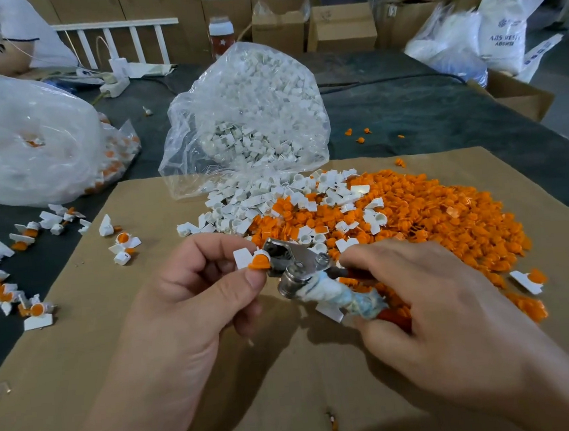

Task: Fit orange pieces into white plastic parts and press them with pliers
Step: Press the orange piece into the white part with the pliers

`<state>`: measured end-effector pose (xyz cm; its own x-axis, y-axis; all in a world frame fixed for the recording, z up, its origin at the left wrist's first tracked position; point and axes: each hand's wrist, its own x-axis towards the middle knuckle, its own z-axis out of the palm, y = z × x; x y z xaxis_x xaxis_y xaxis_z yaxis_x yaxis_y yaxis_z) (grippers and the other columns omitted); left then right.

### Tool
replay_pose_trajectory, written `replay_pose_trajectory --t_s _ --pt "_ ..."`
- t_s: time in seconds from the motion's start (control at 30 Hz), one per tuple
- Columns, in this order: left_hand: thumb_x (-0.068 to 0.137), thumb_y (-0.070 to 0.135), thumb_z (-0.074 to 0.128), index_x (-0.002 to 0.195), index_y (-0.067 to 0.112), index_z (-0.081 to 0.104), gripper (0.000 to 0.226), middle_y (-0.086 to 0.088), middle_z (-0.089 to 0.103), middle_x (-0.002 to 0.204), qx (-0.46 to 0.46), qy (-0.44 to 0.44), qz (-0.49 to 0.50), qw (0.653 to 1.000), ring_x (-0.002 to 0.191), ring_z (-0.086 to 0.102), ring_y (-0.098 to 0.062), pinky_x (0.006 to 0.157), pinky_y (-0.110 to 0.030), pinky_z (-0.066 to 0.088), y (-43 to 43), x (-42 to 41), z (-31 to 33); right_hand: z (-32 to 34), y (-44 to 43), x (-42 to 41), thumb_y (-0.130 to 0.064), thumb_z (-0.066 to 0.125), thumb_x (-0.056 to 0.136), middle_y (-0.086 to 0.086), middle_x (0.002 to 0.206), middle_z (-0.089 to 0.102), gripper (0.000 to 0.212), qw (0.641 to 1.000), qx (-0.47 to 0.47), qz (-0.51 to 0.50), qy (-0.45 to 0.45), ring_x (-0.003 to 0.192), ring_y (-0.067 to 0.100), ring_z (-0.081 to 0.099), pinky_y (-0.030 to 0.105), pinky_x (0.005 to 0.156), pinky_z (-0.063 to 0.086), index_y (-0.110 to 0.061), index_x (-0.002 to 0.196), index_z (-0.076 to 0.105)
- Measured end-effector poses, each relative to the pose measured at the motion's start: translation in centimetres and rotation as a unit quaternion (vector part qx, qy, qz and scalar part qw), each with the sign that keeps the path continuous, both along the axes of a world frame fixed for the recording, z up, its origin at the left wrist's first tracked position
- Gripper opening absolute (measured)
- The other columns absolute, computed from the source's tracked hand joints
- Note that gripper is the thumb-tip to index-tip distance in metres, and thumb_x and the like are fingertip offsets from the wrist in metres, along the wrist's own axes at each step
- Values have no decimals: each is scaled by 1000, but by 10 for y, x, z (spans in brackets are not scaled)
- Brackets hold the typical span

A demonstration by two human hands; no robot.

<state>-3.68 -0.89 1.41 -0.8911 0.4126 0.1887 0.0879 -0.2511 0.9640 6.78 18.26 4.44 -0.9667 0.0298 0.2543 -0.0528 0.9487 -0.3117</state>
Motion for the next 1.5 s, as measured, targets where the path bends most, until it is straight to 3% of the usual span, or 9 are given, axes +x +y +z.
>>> replay_pose_trajectory --t_s 0.1,0.4,0.5,0.63,0.97,1.1,1.27,1.43,1.5 --pt "60 27 79 85 25 76 26 3 58 61 7 1 -7 1000 52 57 -10 43 -20 46 -1 0 1 2 1 0 -48 37 77 -22 97 56 39 1000 -3 11 -13 95 1 39 16 75 33 -43 113 49" --pt "64 37 76 88 27 76 26 1 62 65 -45 63 -3 997 56 58 -10 48 -20 48 -4 0 1 2 5 0 -54 33 74 -26 104 52 43 999 -4 35 -27 107 -7 32 15 81 32 -47 115 42" --pt "65 38 75 88 29 76 24 2 62 66 -59 79 -4 995 57 58 -10 50 -21 49 -5 1 1 2 4 0 -52 36 74 -21 105 56 45 999 0 28 -32 102 0 36 14 84 32 -43 117 48" --pt "67 36 74 87 27 76 22 0 62 67 -58 88 -11 994 57 58 -11 50 -21 49 -5 2 1 2 3 1 -48 40 75 -14 100 61 46 999 20 9 -29 95 8 41 18 76 36 -35 116 56" --pt "69 36 72 86 28 75 19 -2 62 67 -65 89 -29 993 57 60 -14 52 -21 50 -3 1 -4 1 4 -2 -67 15 74 -17 89 54 56 994 72 -8 -84 85 9 47 27 83 37 -37 99 56" --pt "69 35 72 85 25 76 19 -2 62 67 -52 78 -28 995 58 60 -13 52 -21 51 -3 2 -2 3 0 -2 -66 13 76 -14 79 53 53 993 76 -16 -85 76 10 47 27 76 38 -34 86 54" --pt "71 33 72 87 26 75 17 -2 63 68 -59 84 -19 995 60 61 -13 53 -22 52 -5 2 0 1 -4 0 -55 37 81 -12 60 49 32 996 72 -38 -31 55 11 45 28 53 38 -30 67 51" --pt "81 16 70 86 30 74 15 0 63 64 -114 62 66 989 56 60 -14 56 -36 51 -5 0 -1 -5 1 -3 -72 30 79 -18 78 55 49 996 57 -52 -52 73 7 51 33 71 44 -35 89 61" --pt "87 4 68 81 25 73 23 -2 60 59 -131 26 84 987 52 57 -12 52 -32 50 -6 -4 -2 -8 5 -6 -75 30 78 -15 86 60 62 992 92 -74 -34 80 12 56 37 75 45 -31 103 65"
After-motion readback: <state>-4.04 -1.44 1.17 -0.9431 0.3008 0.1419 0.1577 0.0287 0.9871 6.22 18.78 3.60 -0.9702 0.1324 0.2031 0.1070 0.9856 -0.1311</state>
